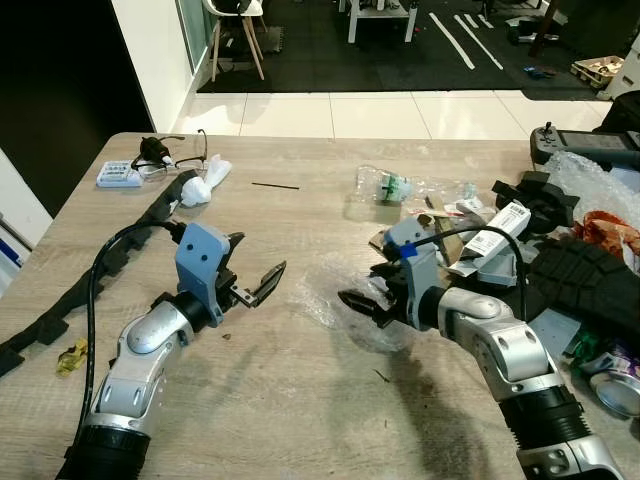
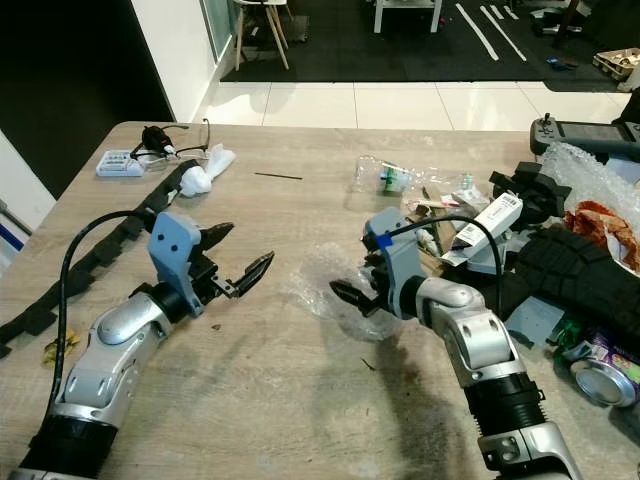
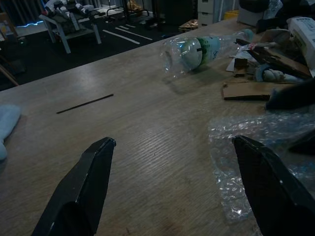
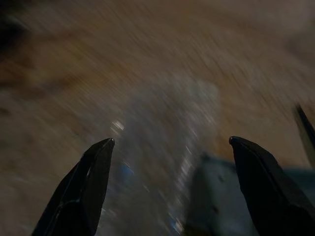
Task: Picking trash to rubbish bin
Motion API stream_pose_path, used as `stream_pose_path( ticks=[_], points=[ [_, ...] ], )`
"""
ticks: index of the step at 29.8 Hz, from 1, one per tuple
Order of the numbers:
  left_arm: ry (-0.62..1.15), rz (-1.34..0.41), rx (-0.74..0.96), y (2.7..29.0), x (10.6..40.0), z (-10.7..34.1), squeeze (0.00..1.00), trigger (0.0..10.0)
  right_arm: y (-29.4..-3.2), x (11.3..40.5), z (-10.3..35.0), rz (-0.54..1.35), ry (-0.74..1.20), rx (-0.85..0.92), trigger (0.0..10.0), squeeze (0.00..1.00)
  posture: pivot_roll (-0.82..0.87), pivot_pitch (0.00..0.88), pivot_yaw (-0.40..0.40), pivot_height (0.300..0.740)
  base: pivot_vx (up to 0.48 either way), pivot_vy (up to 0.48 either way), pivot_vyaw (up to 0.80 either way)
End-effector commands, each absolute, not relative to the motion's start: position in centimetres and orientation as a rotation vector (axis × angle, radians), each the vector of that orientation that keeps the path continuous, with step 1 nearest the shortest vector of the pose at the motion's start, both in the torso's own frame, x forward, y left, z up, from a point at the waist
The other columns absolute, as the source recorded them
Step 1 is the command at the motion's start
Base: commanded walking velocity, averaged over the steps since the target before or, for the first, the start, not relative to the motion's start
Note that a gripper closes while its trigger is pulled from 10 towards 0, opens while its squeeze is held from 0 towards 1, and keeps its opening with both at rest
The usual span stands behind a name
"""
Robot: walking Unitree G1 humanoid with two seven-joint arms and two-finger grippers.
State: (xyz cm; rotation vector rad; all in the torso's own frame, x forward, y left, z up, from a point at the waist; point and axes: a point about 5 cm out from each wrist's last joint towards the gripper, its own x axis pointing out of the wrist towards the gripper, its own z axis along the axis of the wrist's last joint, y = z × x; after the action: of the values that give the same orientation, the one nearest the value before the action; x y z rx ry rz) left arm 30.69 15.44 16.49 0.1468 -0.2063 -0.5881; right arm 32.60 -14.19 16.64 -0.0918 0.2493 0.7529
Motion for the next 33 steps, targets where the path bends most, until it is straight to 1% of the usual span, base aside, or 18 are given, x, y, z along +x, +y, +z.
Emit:
stream_pose_path(
  ticks=[1,6,11,14,25,26,29,33],
  points=[
    [-0.204,-0.571,0.144,15.9,30.7,16.3,0.00,10.0,-13.2,32.2,18.2,0.838,0.170,-0.045,10.0,0.00,0.01,0.137,0.054,0.740,0.000,0.000,0.00],
    [-0.207,-0.570,0.141,15.9,30.7,16.4,0.00,10.0,-12.7,32.0,19.4,0.878,0.128,-0.023,10.0,0.00,0.01,0.134,0.052,0.740,0.000,0.000,0.00],
    [-0.205,-0.573,0.143,15.9,30.7,16.4,0.00,10.0,-12.5,31.8,17.9,0.901,0.229,-0.085,10.0,0.00,0.01,0.134,0.052,0.740,0.000,0.000,0.00],
    [-0.203,-0.579,0.142,15.9,30.6,16.3,0.00,10.0,-12.4,31.6,16.4,0.889,0.300,-0.166,10.0,0.00,0.02,0.122,0.048,0.740,0.000,0.000,0.00],
    [-0.189,-0.670,0.124,15.2,30.0,16.2,0.00,10.0,-11.6,31.5,15.1,0.906,0.341,-0.156,10.0,0.00,0.02,0.109,0.049,0.740,0.000,0.000,0.00],
    [-0.187,-0.678,0.123,15.2,29.9,16.2,0.00,10.0,-11.5,31.5,15.1,0.913,0.345,-0.146,0.0,0.00,0.02,0.107,0.050,0.740,0.000,0.000,0.00],
    [-0.180,-0.693,0.125,15.2,29.7,16.1,0.00,10.0,-11.4,31.4,15.0,0.923,0.352,-0.139,0.0,0.00,0.02,0.107,0.050,0.740,0.000,0.000,0.00],
    [-0.158,-0.765,0.120,15.4,29.1,16.1,0.00,10.0,-11.4,31.5,15.0,0.922,0.354,-0.139,0.0,0.00,0.02,0.107,0.050,0.740,0.000,0.000,0.00]
  ],
)
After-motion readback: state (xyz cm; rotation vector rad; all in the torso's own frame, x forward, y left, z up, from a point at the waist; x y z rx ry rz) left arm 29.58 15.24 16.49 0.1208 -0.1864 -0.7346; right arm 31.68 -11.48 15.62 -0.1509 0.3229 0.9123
